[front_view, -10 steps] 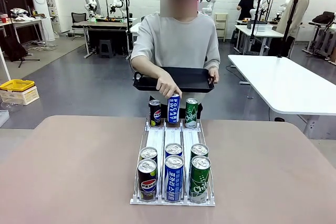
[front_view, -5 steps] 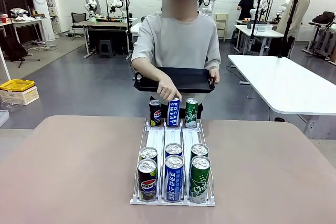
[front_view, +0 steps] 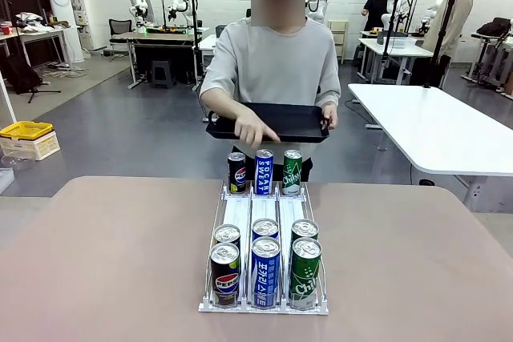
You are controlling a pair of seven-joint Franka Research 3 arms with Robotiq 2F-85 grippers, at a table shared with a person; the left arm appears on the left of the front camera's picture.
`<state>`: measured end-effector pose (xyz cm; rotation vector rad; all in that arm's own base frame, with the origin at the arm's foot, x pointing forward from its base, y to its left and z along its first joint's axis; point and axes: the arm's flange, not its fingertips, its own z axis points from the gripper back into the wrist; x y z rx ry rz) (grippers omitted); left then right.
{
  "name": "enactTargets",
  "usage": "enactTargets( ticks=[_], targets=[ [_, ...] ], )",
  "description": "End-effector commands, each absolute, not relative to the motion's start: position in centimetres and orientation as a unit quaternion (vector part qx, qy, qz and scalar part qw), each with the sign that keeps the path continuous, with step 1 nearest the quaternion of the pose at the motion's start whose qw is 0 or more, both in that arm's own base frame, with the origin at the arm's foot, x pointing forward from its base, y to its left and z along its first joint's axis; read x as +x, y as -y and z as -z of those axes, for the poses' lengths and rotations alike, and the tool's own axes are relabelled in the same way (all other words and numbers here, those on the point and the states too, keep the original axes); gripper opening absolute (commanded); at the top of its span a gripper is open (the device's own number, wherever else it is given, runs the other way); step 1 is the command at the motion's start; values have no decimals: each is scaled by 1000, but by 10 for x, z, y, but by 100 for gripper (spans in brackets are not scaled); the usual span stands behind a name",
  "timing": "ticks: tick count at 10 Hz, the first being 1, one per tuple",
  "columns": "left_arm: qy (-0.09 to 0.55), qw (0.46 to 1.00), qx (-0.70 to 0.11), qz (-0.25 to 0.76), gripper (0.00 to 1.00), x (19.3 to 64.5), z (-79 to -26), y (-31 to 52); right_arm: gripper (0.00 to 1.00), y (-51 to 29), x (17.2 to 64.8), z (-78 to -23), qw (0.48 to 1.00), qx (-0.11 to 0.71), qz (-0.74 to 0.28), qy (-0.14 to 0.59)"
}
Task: Retrieve and hand over the desired beverage to the person.
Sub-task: Pick up a can of the same type that the person held from the Automatic Can Dispenser.
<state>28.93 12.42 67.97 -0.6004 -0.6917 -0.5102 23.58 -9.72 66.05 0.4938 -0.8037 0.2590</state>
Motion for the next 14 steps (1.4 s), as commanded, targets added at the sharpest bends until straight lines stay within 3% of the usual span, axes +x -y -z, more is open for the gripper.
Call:
enactTargets(
  ticks=[1, 4, 8, 11, 14],
  targets=[
    [336, 861, -288, 253, 100, 290, -680, -125, 100, 96, 237, -661, 879, 247, -132, 385],
    [308, 873, -260, 275, 100, 294, -689, -94, 100, 96, 237, -661, 879, 247, -132, 385],
    [85, 902, -117, 408, 100, 302, -677, 127, 100, 96, 237, -661, 879, 247, -132, 385],
    [68, 950, 17, 305, 100, 270, -627, 278, 100, 96, 237, -661, 879, 247, -132, 385],
    [91, 982, 31, 165, 100, 274, -581, 355, 100, 96, 237, -661, 879, 247, -132, 385]
  ],
)
